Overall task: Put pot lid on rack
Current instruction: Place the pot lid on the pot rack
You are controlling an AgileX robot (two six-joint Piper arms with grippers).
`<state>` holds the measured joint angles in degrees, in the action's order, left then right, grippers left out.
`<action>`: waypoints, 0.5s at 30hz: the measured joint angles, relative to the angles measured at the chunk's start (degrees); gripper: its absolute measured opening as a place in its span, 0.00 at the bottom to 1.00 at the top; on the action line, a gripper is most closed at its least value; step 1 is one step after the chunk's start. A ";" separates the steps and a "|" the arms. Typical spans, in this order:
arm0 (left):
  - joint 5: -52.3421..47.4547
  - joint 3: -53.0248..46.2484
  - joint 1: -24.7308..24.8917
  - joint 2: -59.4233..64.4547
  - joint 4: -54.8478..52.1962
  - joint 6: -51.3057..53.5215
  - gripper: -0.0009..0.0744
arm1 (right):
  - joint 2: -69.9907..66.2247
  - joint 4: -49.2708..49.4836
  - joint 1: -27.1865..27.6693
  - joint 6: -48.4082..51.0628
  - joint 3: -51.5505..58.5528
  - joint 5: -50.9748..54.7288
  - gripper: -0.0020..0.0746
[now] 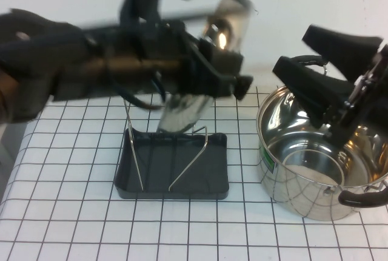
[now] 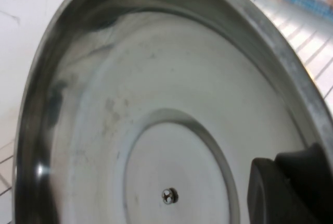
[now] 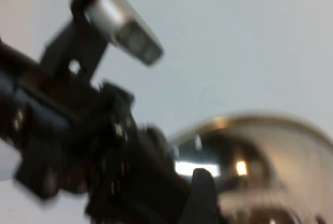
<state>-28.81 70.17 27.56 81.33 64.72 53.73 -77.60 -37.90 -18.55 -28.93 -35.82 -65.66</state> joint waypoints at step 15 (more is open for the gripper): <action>4.65 0.00 7.60 0.00 -46.14 -35.58 0.13 | 21.81 -6.70 4.94 2.44 0.00 27.94 0.74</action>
<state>-24.16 70.17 35.17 81.33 18.58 18.15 -55.79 -44.60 -13.60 -26.49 -35.82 -37.72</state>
